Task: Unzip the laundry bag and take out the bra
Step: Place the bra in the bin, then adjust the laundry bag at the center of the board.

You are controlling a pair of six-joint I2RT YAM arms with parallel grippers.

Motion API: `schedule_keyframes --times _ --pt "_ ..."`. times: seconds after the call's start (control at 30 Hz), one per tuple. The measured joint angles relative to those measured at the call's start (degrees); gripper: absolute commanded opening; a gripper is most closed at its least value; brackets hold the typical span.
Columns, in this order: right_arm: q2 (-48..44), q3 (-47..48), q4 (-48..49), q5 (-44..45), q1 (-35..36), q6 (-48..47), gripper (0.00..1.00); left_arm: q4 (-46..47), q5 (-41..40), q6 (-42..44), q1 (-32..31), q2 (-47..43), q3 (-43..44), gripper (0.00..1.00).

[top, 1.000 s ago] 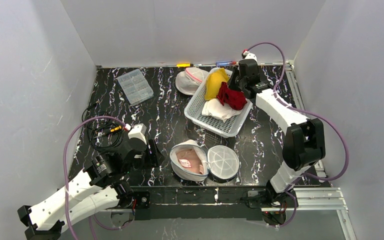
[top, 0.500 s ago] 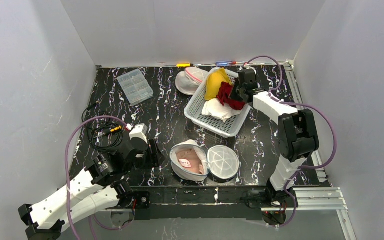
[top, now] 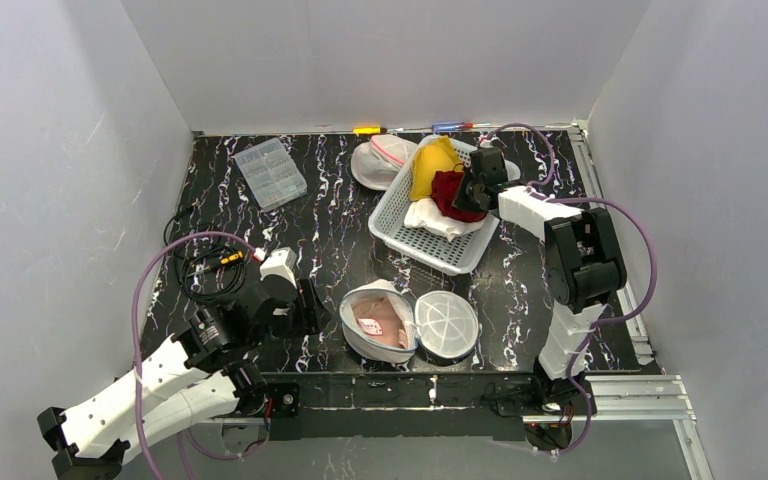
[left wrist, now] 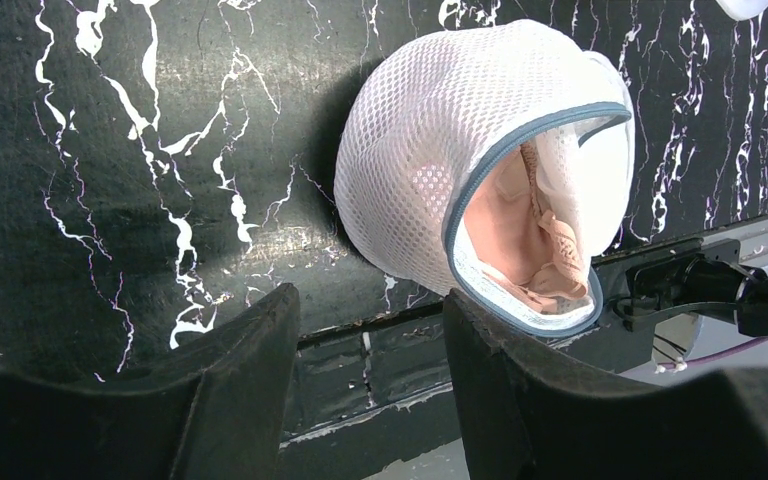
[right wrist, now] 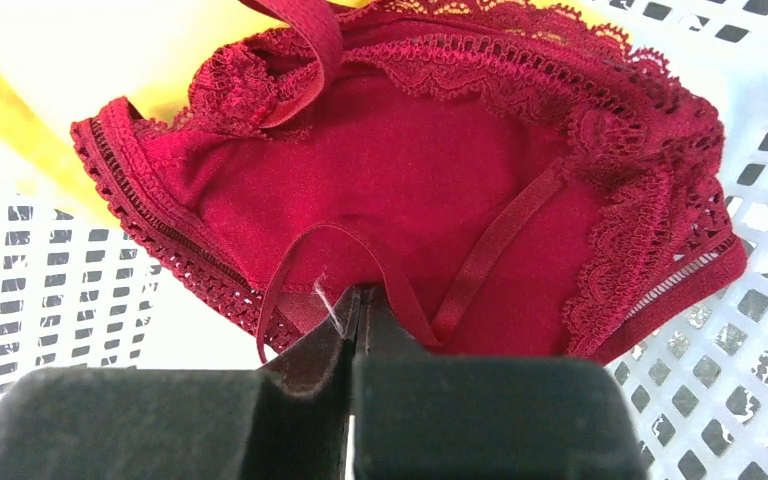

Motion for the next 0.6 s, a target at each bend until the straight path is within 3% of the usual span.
schedule_keyframes --times 0.07,0.27,0.47,0.6 --pt "-0.07 0.00 0.00 0.02 0.00 0.11 0.08 0.00 0.02 0.00 0.00 0.00 -0.20 0.52" --pt "-3.78 0.07 -2.38 1.16 0.26 0.17 0.36 -0.07 0.02 0.07 0.00 -0.42 -0.22 0.53" --pt "-14.16 2.45 -6.40 3.93 2.08 -0.70 0.58 -0.35 -0.35 0.50 0.00 -1.51 -0.20 0.55" --pt "-22.80 3.08 -8.55 8.00 8.20 -3.39 0.63 -0.61 -0.74 1.22 0.00 -1.38 0.28 0.57"
